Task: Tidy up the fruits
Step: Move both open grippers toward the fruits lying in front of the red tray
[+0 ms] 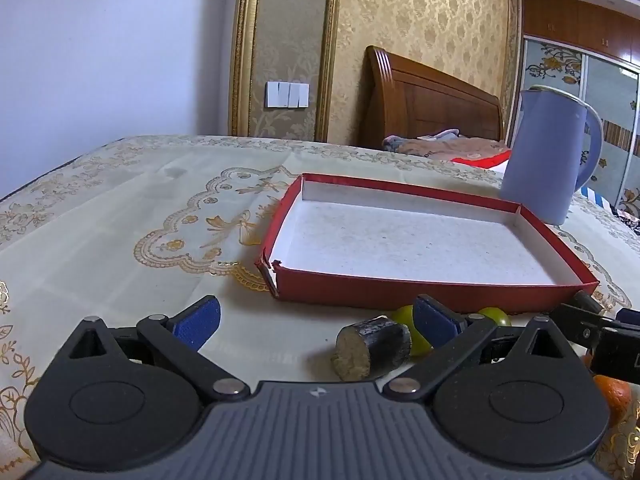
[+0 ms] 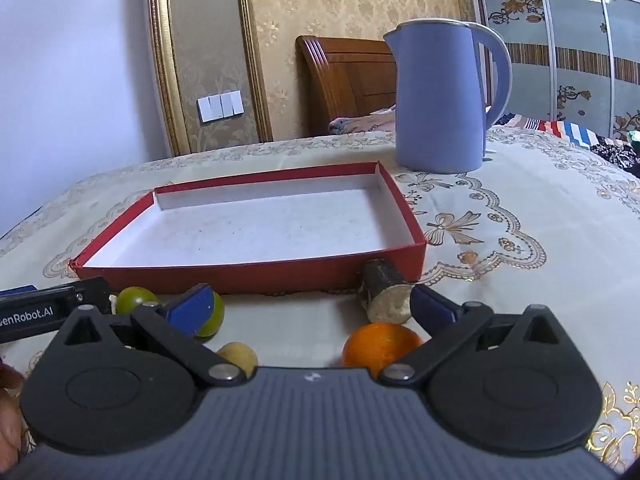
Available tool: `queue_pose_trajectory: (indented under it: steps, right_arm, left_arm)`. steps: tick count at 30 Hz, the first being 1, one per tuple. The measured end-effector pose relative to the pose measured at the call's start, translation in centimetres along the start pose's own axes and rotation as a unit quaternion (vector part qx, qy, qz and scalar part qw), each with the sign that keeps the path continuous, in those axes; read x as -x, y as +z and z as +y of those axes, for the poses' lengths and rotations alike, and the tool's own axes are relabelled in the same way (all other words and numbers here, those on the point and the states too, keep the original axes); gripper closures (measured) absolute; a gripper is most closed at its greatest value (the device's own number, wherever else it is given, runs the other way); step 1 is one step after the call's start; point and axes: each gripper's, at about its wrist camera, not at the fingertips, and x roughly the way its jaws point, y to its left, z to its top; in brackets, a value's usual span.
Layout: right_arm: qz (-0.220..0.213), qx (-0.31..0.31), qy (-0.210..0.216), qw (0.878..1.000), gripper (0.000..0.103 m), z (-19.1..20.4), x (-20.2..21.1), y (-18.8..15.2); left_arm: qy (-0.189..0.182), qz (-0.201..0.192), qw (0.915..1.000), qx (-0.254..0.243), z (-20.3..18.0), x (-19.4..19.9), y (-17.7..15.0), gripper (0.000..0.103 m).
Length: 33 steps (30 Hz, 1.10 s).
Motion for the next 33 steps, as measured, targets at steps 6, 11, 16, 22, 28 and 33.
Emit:
queue_pose_trajectory:
  steps: [6,11,16,22,28,33]
  right_arm:
    - [-0.004,-0.001,0.001,1.000,0.000,0.0,0.1,0.0]
    - [-0.007,0.000,-0.001,1.000,0.000,0.0,0.1,0.0]
    - [-0.011,0.003,-0.001,1.000,0.000,0.2,0.4,0.0]
    - [-0.011,0.003,-0.004,1.000,0.000,0.2,0.4,0.0]
    - [-0.015,0.000,-0.005,1.000,0.000,0.1,0.5,0.0]
    - [-0.009,-0.008,-0.006,1.000,0.000,-0.2,0.3,0.0]
  left_arm:
    - [0.002,0.006,1.0000,0.000,-0.1,-0.3,0.0,0.000]
    - [0.005,0.004,1.0000,-0.002,-0.2,-0.5,0.0,0.000]
    - [0.011,0.004,0.9999,-0.003,-0.1,-0.5,0.0,0.000]
    - [0.000,0.014,0.9999,0.001,0.1,-0.9,0.0,0.000]
    - [-0.002,0.007,0.9999,0.007,0.3,-0.8,-0.1,0.000]
    - [-0.004,0.013,0.9997,0.022,0.8,-1.0,-0.1,0.000]
